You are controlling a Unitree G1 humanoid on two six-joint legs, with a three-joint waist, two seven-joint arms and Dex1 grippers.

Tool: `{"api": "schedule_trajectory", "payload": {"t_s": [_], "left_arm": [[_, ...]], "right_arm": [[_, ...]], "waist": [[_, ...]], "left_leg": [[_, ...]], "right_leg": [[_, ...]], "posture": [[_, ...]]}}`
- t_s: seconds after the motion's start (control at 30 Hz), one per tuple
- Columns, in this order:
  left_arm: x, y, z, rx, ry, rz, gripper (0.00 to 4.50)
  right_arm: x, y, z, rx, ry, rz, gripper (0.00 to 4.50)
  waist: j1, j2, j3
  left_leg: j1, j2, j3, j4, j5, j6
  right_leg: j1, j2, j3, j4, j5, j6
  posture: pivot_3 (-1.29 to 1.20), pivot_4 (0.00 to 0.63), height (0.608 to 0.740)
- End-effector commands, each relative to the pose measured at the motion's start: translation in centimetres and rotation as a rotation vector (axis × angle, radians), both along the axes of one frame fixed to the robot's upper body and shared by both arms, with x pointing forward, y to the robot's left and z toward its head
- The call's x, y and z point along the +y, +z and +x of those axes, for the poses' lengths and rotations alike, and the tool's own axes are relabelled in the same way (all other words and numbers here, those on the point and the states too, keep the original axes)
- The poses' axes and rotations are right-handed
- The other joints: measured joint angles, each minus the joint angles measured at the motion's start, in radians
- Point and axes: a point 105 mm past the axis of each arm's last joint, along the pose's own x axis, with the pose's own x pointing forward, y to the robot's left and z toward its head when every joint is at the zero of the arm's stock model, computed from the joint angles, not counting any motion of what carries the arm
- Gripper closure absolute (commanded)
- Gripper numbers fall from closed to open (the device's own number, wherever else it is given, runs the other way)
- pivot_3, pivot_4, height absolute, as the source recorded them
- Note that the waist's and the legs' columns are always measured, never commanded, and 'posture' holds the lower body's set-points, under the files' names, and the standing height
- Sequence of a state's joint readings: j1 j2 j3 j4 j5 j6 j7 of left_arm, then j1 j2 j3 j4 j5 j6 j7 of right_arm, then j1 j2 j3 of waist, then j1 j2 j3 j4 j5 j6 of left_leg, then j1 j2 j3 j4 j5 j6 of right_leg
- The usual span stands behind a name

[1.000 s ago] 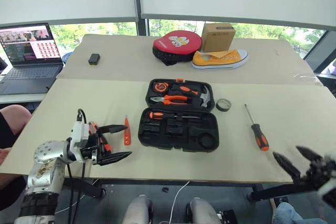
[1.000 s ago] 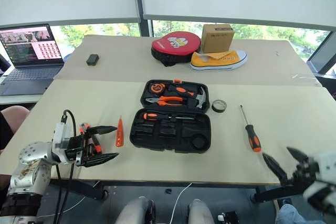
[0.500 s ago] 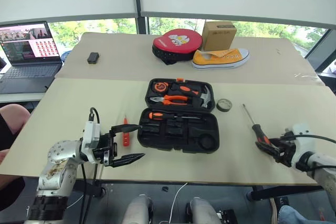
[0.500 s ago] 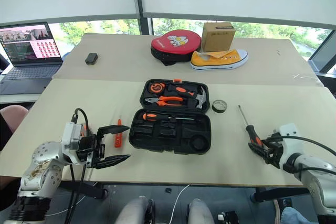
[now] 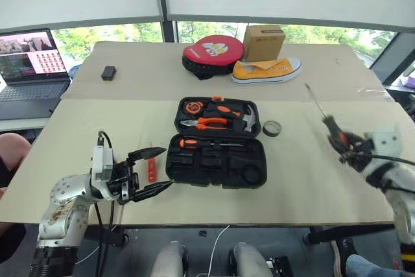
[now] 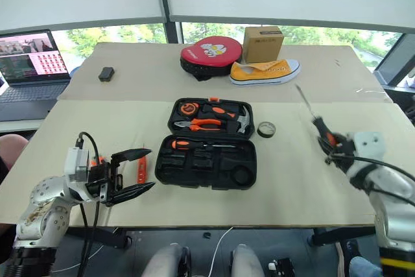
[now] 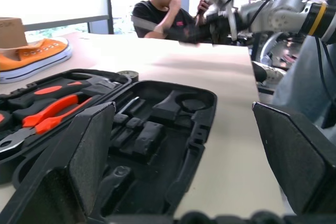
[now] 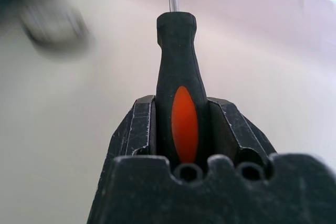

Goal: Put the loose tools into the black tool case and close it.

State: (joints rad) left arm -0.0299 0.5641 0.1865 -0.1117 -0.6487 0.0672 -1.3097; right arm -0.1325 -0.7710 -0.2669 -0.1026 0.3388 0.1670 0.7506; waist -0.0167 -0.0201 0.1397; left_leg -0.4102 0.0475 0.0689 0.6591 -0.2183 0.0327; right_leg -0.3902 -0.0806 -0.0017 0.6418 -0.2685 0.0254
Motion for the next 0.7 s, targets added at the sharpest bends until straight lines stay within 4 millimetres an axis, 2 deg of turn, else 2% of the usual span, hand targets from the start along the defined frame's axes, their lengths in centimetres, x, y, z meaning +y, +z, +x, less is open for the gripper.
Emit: {"api": "schedule_trajectory", "payload": {"t_s": [0.03, 0.17, 0.3, 0.43, 0.7], "left_arm": [[1.3, 0.2, 0.0, -0.019, 0.069, 0.021, 0.0], [2.8, 0.0, 0.5, -0.014, 0.141, 0.046, 0.0], [3.1, 0.4, 0.5, -0.02, 0.162, 0.049, 0.0], [2.9, 0.1, 0.1, -0.013, 0.154, 0.068, 0.0], [2.8, 0.0, 0.0, -0.021, 0.179, 0.057, 0.0]], "right_arm": [[6.4, 0.0, -0.5, 0.051, 0.41, -0.179, 3.44], [9.0, -1.4, 1.1, 0.17, 0.547, -0.336, 3.44], [11.0, -2.6, 2.2, 0.242, 0.615, -0.431, 3.44], [11.3, -3.7, 3.3, 0.277, 0.605, -0.518, 3.44], [11.9, -4.4, 3.3, 0.3, 0.651, -0.538, 3.44]], "waist": [[-0.001, -0.001, 0.001], [0.007, -0.001, 0.002], [0.017, -0.002, 0.003], [0.018, -0.002, 0.003], [0.016, -0.002, 0.003]], "left_leg": [[0.0, 0.001, 0.0, 0.0, 0.0, 0.0], [0.0, 0.002, 0.0, 0.0, 0.0, -0.001], [-0.001, 0.002, 0.001, 0.0, 0.0, -0.001], [-0.005, 0.002, 0.002, 0.0, 0.0, -0.001], [-0.006, 0.002, 0.007, 0.0, 0.0, -0.002]], "right_leg": [[0.0, 0.002, 0.0, 0.0, 0.0, 0.0], [-0.001, 0.003, 0.001, 0.0, 0.0, -0.002], [-0.003, 0.001, 0.001, 0.0, 0.001, -0.003], [-0.007, 0.0, 0.001, 0.0, 0.001, -0.003], [-0.012, 0.001, 0.006, 0.005, 0.001, -0.003]], "posture": [[0.0, 0.15, 0.74], [0.0, 0.15, 0.74], [0.0, 0.15, 0.74], [0.0, 0.15, 0.74], [0.0, 0.15, 0.74]]}}
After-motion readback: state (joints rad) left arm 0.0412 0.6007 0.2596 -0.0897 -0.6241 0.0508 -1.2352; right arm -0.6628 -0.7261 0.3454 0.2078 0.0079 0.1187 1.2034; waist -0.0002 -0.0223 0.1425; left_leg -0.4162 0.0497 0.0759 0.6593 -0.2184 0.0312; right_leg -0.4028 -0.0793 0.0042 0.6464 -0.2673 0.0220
